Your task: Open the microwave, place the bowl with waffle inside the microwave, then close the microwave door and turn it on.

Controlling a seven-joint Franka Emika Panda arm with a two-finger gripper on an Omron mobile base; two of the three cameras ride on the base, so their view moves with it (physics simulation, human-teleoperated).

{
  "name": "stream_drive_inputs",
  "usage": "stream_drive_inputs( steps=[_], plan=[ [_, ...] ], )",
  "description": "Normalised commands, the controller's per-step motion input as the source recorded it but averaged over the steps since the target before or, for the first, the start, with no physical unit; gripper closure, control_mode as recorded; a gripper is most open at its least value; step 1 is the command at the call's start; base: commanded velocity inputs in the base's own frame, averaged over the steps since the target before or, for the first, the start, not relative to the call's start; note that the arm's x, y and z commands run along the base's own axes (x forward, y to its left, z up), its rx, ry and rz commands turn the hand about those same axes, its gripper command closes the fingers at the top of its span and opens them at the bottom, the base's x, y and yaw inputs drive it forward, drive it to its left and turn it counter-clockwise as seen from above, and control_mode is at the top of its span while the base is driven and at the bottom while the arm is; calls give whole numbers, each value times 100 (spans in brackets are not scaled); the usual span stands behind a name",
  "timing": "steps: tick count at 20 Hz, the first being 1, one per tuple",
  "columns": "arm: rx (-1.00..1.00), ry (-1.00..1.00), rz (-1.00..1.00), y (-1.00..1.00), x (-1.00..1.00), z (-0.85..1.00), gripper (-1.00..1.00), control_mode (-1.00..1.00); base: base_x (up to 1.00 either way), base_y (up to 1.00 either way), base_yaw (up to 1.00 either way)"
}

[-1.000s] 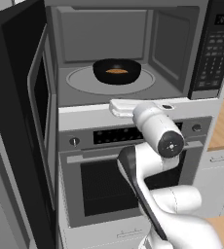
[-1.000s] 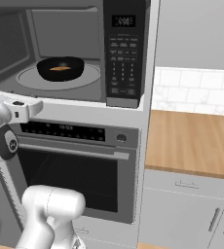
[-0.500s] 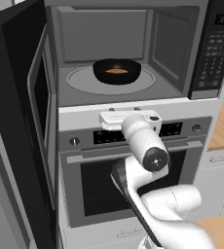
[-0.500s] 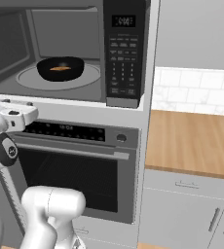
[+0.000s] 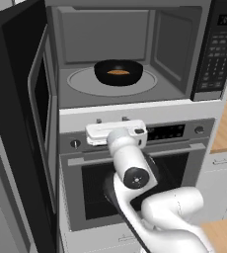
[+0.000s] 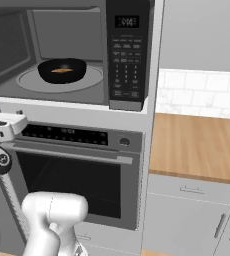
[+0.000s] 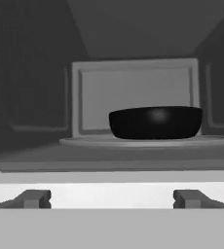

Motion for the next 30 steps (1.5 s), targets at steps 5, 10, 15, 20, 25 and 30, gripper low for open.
stream_drive_inputs(
  steps=[5,10,15,20,25,30],
  plan=[
    [-5,-11,0,49,0,-26,-100,-100,0,0,0],
    [-4,-13,0,57,0,-2,-100,-100,0,0,0],
    [-2,-8,-1,60,0,-4,-100,-100,0,0,0],
    [-1,-6,-2,53,0,-13,-100,-100,0,0,0],
    [-1,-6,-3,46,0,-14,-100,-100,0,0,0],
    [-2,0,-3,63,-7,-11,-100,-100,0,0,0]
  ],
)
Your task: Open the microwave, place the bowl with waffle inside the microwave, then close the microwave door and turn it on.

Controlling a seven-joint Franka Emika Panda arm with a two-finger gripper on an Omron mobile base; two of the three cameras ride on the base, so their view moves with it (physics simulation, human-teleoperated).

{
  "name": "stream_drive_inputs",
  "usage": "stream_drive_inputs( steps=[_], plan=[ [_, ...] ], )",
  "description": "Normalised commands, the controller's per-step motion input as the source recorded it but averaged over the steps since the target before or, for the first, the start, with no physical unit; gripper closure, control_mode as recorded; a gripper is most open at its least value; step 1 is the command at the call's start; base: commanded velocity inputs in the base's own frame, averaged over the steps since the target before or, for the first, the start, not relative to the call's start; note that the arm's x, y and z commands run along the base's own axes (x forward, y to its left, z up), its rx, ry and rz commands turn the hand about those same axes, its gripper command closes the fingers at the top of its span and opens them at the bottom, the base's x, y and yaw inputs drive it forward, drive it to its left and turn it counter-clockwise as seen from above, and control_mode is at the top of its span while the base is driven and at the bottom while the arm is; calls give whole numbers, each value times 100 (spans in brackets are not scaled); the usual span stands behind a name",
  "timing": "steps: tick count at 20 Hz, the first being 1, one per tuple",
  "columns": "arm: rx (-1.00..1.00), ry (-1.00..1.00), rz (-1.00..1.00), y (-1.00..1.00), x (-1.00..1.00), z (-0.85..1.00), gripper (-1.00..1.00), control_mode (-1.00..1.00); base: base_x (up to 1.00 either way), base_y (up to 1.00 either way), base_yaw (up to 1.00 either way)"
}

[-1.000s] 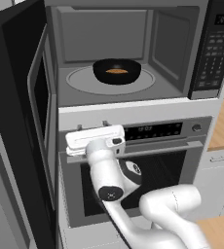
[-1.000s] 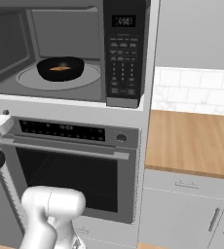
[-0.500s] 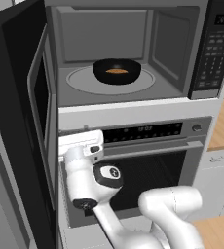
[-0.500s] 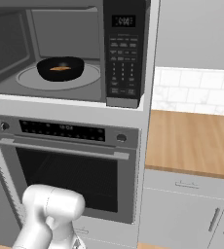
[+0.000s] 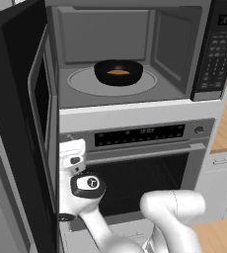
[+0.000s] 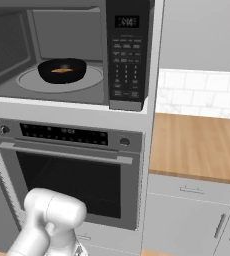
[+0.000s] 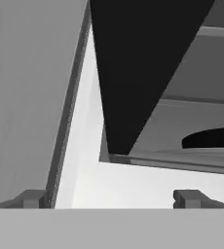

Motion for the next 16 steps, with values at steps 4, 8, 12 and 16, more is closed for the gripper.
stream_drive_inputs(
  steps=[4,8,12,16],
  plan=[
    [-3,0,-4,83,-21,-23,-100,-100,0,0,0],
    [-3,-2,-6,71,-32,0,-100,-100,0,0,0],
    [-2,-3,-11,60,-55,0,-100,-100,0,0,0],
    [-1,-4,-22,50,-55,0,-100,-100,0,0,0]
  ],
)
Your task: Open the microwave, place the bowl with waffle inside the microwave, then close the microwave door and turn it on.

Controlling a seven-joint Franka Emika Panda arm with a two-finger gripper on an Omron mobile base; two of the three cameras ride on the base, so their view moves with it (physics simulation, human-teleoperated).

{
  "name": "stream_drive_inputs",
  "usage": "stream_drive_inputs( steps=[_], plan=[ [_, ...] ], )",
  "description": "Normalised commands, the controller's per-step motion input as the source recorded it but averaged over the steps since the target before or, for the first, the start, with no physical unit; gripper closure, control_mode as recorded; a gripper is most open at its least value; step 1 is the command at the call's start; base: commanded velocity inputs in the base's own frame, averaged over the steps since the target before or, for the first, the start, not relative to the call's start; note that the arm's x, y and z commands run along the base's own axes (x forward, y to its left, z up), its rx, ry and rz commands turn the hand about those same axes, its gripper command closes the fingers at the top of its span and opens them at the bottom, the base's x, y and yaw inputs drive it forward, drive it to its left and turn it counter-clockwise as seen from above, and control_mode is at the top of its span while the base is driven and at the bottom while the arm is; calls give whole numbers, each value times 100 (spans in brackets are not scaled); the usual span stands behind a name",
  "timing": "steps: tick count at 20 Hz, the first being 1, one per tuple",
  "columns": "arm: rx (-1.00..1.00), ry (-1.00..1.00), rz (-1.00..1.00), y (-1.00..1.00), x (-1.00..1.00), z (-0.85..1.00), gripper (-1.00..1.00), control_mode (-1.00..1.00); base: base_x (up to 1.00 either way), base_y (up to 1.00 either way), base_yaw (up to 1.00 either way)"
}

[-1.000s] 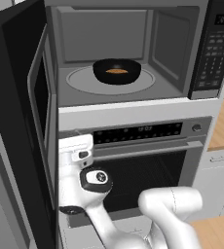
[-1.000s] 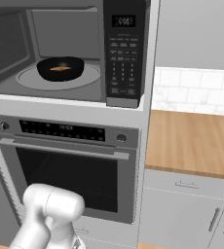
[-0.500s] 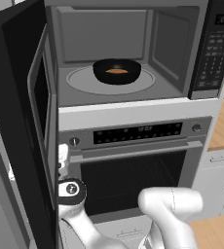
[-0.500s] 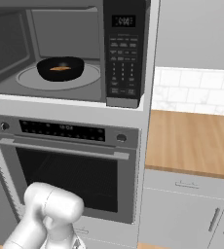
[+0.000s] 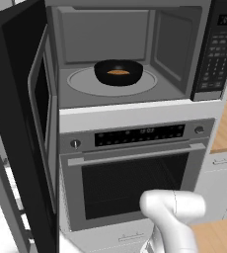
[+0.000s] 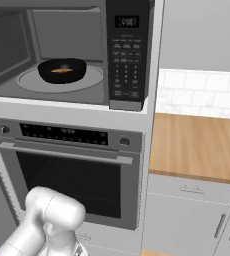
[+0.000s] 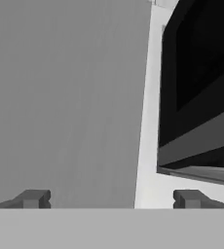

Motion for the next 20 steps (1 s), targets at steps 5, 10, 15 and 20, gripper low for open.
stream_drive_inputs(
  steps=[5,10,15,20],
  plan=[
    [0,-10,-26,40,-48,3,-100,-100,0,0,0],
    [0,-13,-27,30,-58,3,-100,-100,0,0,0],
    [0,-8,-29,4,-47,20,-100,-100,0,0,0],
    [0,-6,-27,-32,-29,20,-100,-100,0,0,0]
  ],
)
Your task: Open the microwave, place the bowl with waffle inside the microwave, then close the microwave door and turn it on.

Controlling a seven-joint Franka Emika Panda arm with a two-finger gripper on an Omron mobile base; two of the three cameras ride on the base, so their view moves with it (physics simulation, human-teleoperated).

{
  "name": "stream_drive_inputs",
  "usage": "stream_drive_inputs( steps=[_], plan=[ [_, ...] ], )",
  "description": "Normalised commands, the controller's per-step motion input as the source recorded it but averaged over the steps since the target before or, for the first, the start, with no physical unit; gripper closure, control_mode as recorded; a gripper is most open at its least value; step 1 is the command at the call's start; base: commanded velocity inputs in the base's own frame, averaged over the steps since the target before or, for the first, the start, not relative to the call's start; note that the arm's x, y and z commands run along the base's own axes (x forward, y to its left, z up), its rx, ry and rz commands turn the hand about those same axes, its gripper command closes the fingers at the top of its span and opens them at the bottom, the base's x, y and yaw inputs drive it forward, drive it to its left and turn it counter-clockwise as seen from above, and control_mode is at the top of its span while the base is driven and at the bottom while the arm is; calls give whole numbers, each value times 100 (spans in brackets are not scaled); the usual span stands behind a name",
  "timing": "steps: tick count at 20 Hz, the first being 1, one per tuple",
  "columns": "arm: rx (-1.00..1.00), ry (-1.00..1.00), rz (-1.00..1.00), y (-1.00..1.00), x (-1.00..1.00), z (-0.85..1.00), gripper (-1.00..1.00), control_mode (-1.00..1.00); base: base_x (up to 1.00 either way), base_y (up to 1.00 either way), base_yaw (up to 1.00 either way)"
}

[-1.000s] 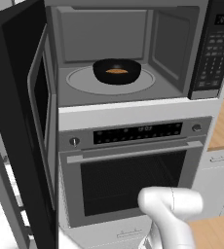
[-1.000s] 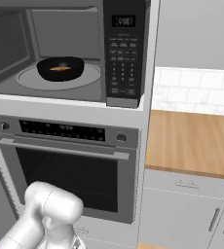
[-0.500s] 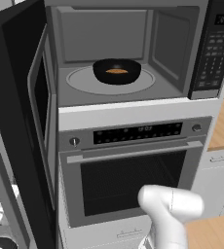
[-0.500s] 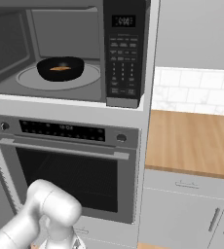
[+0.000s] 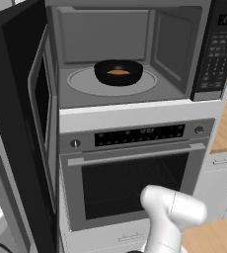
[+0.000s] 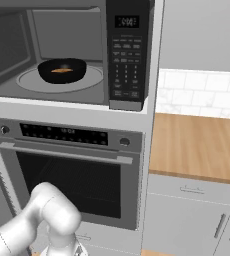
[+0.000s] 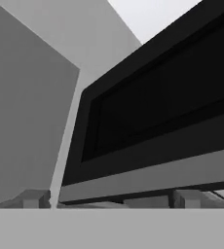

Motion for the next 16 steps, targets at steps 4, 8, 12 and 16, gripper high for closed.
stream_drive_inputs(
  steps=[4,8,12,16],
  plan=[
    [0,-12,-19,-45,-19,5,-100,-100,0,0,0],
    [0,-14,-14,-58,-18,9,-100,-100,0,0,0],
    [0,-11,-12,-65,-15,18,-100,-100,0,0,0],
    [0,-9,-11,-61,-12,26,-100,-100,0,0,0]
  ],
)
